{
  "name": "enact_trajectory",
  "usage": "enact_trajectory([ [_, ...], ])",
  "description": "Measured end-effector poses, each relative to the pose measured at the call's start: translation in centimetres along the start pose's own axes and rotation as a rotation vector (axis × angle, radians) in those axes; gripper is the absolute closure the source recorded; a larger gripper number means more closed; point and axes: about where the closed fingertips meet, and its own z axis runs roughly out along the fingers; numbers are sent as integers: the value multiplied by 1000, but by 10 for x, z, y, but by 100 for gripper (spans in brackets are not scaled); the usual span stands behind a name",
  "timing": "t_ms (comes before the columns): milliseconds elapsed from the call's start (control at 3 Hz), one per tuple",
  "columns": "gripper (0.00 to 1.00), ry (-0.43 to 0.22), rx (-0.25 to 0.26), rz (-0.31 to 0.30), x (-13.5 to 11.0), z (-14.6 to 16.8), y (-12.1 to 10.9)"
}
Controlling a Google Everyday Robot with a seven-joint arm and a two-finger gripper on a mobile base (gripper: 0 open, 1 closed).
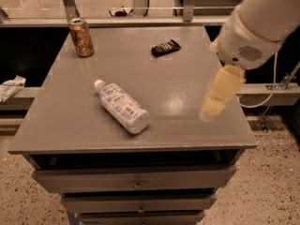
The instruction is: Place blue plastic bottle upright
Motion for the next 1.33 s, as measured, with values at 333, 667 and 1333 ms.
enact_trajectory([
  [333,0,-38,-28,62,-53,30,6],
  [667,0,-57,-45,132,-115,57,18],
  [1333,0,-34,-44,276,-193,107,22],
])
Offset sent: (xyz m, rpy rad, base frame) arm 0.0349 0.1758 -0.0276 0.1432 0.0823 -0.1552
